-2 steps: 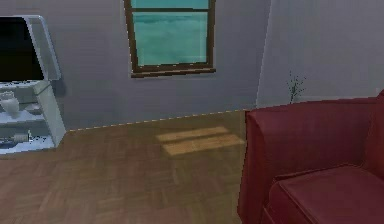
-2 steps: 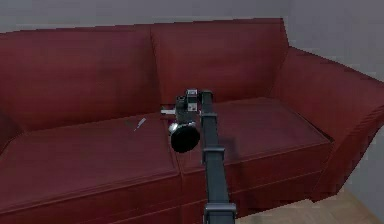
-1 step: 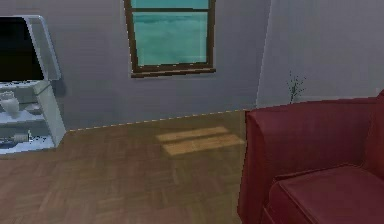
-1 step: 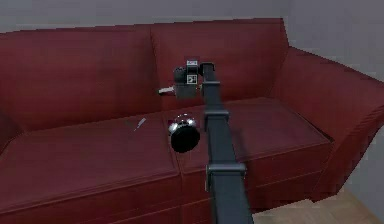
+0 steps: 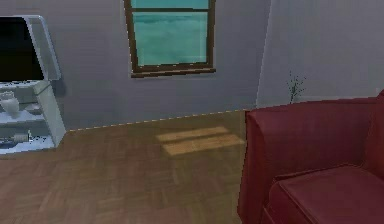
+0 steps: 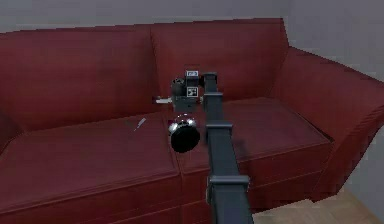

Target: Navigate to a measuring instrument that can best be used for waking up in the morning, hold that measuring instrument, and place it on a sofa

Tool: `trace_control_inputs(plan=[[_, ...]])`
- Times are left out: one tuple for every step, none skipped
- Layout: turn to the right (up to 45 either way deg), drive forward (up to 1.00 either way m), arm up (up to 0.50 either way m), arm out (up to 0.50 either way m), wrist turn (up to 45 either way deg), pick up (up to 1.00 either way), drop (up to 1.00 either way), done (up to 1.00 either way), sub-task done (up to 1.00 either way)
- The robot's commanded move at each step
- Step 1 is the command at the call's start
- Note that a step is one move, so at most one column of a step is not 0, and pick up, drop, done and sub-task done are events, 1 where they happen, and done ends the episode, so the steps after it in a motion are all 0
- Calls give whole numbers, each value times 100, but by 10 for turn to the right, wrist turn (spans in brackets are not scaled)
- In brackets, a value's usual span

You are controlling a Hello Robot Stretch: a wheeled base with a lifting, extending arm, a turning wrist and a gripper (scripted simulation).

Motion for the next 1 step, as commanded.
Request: trace_control_inputs(plan=[[0,0,0,0,0,0,0,100,0]])
